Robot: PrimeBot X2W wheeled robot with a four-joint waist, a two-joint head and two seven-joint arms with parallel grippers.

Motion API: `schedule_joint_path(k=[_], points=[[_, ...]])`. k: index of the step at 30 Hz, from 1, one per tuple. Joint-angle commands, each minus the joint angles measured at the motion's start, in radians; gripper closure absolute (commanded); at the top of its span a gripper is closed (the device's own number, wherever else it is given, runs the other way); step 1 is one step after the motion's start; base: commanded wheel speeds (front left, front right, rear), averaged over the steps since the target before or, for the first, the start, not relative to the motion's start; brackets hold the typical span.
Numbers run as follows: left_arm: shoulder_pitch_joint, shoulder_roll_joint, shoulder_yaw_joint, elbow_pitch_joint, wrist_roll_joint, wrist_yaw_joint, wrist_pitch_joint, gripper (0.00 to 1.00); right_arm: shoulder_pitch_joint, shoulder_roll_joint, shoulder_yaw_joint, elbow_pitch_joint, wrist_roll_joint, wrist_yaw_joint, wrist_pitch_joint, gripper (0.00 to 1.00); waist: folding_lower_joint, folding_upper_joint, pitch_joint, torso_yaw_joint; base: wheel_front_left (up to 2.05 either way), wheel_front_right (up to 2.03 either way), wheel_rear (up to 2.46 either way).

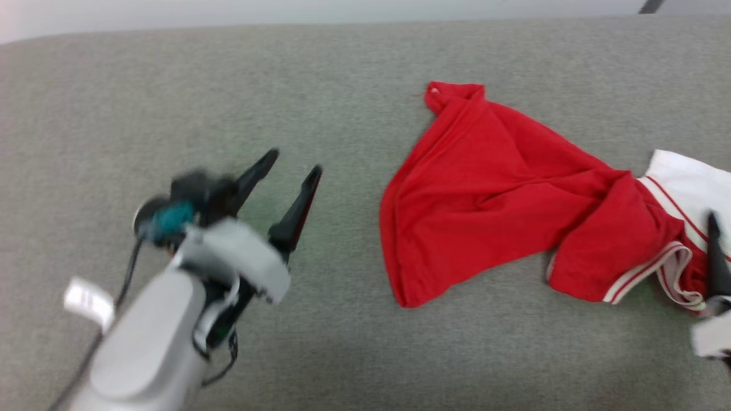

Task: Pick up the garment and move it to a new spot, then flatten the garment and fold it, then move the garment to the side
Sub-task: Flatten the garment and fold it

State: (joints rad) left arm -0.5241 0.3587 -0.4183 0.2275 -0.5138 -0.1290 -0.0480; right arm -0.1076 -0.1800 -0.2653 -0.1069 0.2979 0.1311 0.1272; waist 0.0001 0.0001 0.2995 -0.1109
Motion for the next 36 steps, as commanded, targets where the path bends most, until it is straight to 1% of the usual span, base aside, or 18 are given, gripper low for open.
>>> schedule_joint_path(k=[1, 4, 5, 8, 10, 11, 14, 19, 21, 22, 23, 24, 27, 30, 32, 34, 36], points=[[-0.018, 0.006, -0.011, -0.001, -0.022, -0.002, 0.022, 0.0, -0.017, 0.006, 0.019, -0.009, 0.001, -0.001, -0.011, 0.0, -0.0001, -0.0001, -0.006, -0.032, 0.0, 0.0, 0.0], [-0.133, 0.058, -0.123, 0.01, -0.142, -0.002, 0.224, 0.0, -0.036, 0.036, 0.114, -0.009, 0.005, -0.001, -0.061, 0.0, -0.0001, -0.0001, 0.002, -0.072, 0.0, 0.0, 0.0], [-0.167, 0.061, -0.146, 0.024, -0.195, -0.002, 0.289, 0.0, -0.042, 0.044, 0.137, -0.002, 0.011, -0.001, -0.073, 0.0, -0.0001, -0.0001, 0.006, -0.084, 0.0, 0.0, 0.0], [-0.251, 0.099, -0.236, 0.048, -0.315, -0.002, 0.471, 0.0, -0.063, 0.062, 0.215, 0.031, 0.022, -0.001, -0.103, 0.0, -0.0001, -0.0001, 0.021, -0.134, 0.0, 0.0, 0.0], [-0.294, 0.1, -0.265, 0.064, -0.426, -0.002, 0.565, 0.0, -0.074, 0.068, 0.248, 0.055, 0.028, -0.001, -0.119, 0.0, -0.0001, -0.0001, 0.032, -0.166, 0.0, 0.0, 0.0], [-0.315, 0.105, -0.264, 0.083, -0.466, -0.002, 0.602, 0.0, -0.079, 0.072, 0.257, 0.067, 0.034, -0.001, -0.128, 0.0, -0.0001, -0.0001, 0.037, -0.181, 0.0, 0.0, 0.0], [-0.364, 0.117, -0.3, 0.137, -0.528, -0.002, 0.699, 0.0, -0.096, 0.072, 0.273, 0.099, 0.017, -0.001, -0.15, 0.0, -0.0001, -0.0001, 0.054, -0.222, 0.0, 0.0, 0.0], [-0.409, 0.132, -0.374, 0.248, -0.541, -0.002, 0.785, 0.0, -0.115, 0.085, 0.298, 0.139, 0.038, -0.001, -0.179, 0.0, -0.0001, -0.0001, 0.077, -0.274, 0.0, 0.0, 0.0], [-0.417, 0.143, -0.414, 0.285, -0.532, 0.0, 0.81, 0.0, -0.12, 0.087, 0.311, 0.151, 0.04, -0.001, -0.188, 0.0, -0.0001, -0.0001, 0.086, -0.29, 0.0, 0.0, 0.0], [-0.418, 0.149, -0.426, 0.301, -0.533, 0.001, 0.812, 0.18, -0.123, 0.088, 0.317, 0.157, 0.045, -0.001, -0.191, 0.0, -0.0001, -0.0001, 0.089, -0.298, 0.0, 0.0, 0.0], [-0.423, 0.154, -0.433, 0.315, -0.542, 0.001, 0.811, 0.68, -0.127, 0.09, 0.322, 0.162, 0.047, -0.001, -0.196, 0.0, -0.0001, -0.0001, 0.093, -0.305, 0.0, 0.0, 0.0], [-0.433, 0.156, -0.433, 0.328, -0.555, 0.001, 0.805, 1.0, -0.128, 0.092, 0.326, 0.166, 0.051, -0.001, -0.2, 0.0, -0.0001, -0.0001, 0.095, -0.311, 0.0, 0.0, 0.0], [-0.485, 0.169, -0.444, 0.333, -0.565, 0.0, 0.792, 1.0, -0.129, 0.095, 0.332, 0.176, 0.057, -0.001, -0.211, 0.0, -0.0001, -0.0001, 0.105, -0.327, 0.0, 0.0, 0.0], [-0.58, 0.215, -0.462, 0.344, -0.511, 0.0, 0.755, 1.0, -0.13, 0.099, 0.338, 0.186, 0.065, -0.001, -0.22, 0.0, -0.0001, -0.0001, 0.112, -0.343, 0.0, 0.0, 0.0], [-0.66, 0.226, -0.468, 0.368, -0.46, 0.0, 0.703, 1.0, -0.134, 0.103, 0.349, 0.191, 0.071, -0.001, -0.226, 0.0, -0.0001, -0.0001, 0.12, -0.354, 0.0, 0.0, 0.0], [-0.744, 0.22, -0.473, 0.405, -0.398, 0.0, 0.628, 1.0, -0.141, 0.106, 0.362, 0.195, 0.078, -0.001, -0.236, 0.0, -0.0001, -0.0001, 0.13, -0.368, 0.0, 0.0, 0.0], [-0.828, 0.201, -0.462, 0.462, -0.354, 0.0, 0.548, 1.0, -0.152, 0.11, 0.378, 0.202, 0.087, -0.001, -0.244, 0.0, -0.0001, -0.0001, 0.141, -0.382, 0.0, 0.0, 0.0]])
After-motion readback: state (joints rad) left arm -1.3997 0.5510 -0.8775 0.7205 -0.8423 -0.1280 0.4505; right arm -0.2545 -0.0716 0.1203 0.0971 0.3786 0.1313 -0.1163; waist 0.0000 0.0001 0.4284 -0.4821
